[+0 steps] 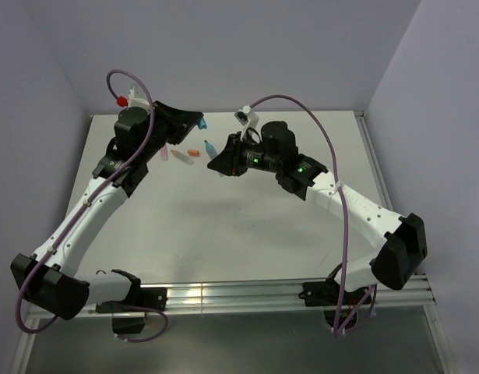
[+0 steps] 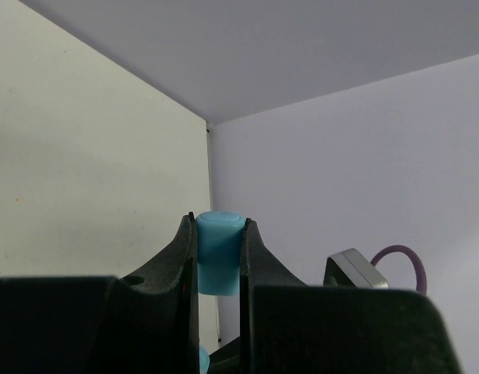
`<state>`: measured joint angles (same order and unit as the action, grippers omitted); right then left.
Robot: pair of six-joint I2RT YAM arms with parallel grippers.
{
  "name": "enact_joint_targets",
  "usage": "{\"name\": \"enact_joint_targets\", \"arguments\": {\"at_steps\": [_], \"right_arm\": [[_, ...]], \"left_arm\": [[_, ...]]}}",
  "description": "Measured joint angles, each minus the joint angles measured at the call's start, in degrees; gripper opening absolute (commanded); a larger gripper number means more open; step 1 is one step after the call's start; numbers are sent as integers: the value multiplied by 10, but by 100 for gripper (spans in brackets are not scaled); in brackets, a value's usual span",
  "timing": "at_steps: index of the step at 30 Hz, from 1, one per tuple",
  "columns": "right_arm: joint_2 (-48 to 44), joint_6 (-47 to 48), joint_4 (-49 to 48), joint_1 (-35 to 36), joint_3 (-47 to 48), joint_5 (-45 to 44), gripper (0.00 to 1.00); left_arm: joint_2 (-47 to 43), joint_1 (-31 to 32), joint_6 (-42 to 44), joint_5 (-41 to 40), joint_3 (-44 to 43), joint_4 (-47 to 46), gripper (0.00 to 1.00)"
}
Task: Insert the pens into the pen caps
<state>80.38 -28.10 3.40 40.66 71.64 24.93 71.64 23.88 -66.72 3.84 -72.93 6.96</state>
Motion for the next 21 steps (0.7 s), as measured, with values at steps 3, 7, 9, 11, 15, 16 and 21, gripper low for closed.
{"name": "enact_joint_targets", "arguments": {"at_steps": [3,7,9,11,15,16,21], "right_arm": [[0,8,10,5,4,-8,0],[0,12,19,6,7,-20,0],[0,15,21,6,7,-27,0],[0,17,23,6,7,-31,0],[0,21,28,6,8,-39,0],[0,21,29,6,8,-42,0],[0,23,35,6,8,-50,0]], "left_arm": [[7,9,6,-13,-7,15,0],[12,18,12,-23,-7,29,0],[12,23,14,-31,-7,35,0],[12,26,16,-37,-7,38,0],[12,31,16,-42,-7,41,0],[12,32,16,-42,-7,41,0],[12,40,20,-49,-7,42,0]]}}
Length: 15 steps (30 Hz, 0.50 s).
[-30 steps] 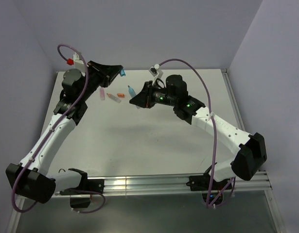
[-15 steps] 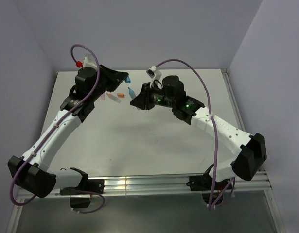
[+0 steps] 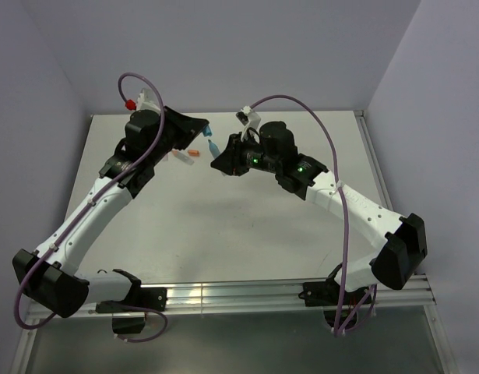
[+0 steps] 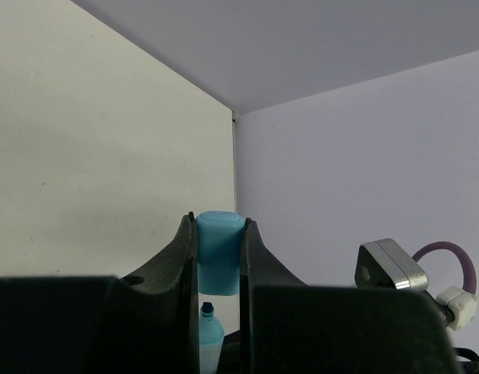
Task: Insert the pens into the pen caps
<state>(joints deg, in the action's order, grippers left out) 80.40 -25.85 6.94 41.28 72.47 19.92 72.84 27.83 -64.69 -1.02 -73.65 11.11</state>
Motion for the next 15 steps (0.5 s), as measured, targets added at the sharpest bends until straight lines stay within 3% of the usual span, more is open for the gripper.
{"name": "enact_joint_targets", "arguments": {"at_steps": [15], "right_arm": [[0,0,9,0,7,-13,0]], "left_arm": [[0,11,6,-4,0,6,0]]}}
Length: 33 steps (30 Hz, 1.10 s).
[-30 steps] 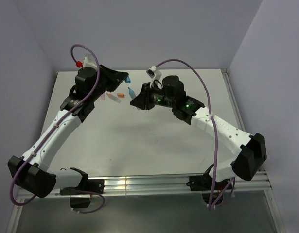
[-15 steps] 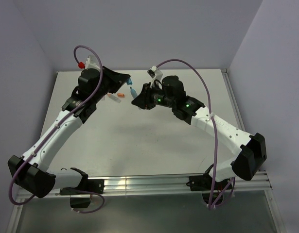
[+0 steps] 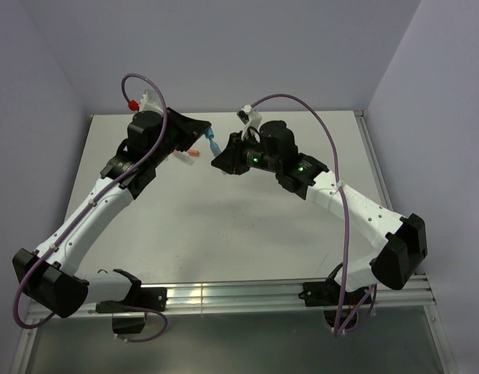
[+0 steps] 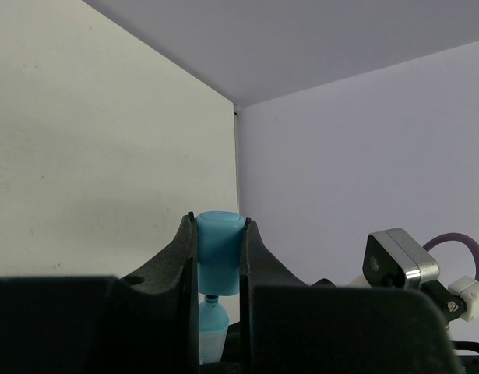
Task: Insert the pens into the pen caps
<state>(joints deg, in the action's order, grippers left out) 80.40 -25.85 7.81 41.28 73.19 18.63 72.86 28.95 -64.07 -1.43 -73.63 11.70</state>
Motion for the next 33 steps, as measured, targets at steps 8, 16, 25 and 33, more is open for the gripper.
{"name": "enact_joint_targets", "arguments": {"at_steps": [8,16,25,33], "right_arm": [[0,0,2,0,0,-7,0],[0,0,7,0,0,-15,0],[0,0,9,-1,0,-23,0],[0,-2,17,-3,0,-27,0]], "left_arm": [[0,7,0,0,0,0,0],[0,13,2,-6,3,0,0],[0,29,4,-16,18,1,0],[0,39,5,-29,23,-2,0]]}}
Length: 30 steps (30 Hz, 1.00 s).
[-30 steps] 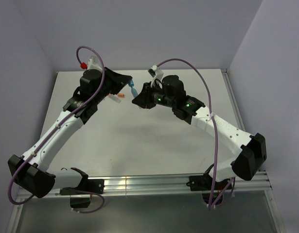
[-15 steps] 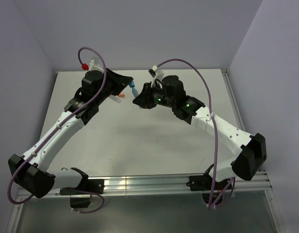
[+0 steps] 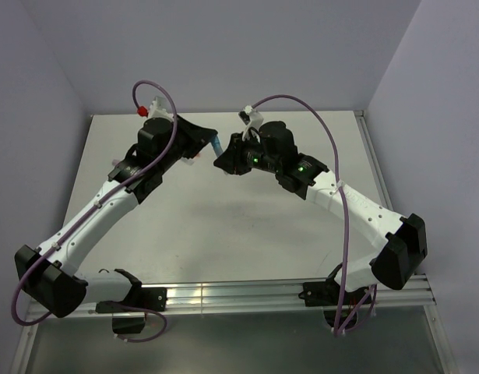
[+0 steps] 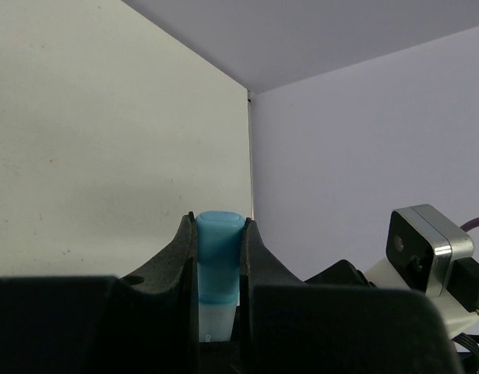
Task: Insert the pens into the pen caps
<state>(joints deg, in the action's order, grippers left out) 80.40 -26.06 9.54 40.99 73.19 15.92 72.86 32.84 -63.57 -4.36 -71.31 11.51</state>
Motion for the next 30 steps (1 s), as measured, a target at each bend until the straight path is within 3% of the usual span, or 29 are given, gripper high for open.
{"name": "enact_joint_targets", "arguments": {"at_steps": [30], "right_arm": [[-11,-11,2,-1,-25,75,0]], "left_arm": [[-78,115,59,-185,87,-43,0]]}}
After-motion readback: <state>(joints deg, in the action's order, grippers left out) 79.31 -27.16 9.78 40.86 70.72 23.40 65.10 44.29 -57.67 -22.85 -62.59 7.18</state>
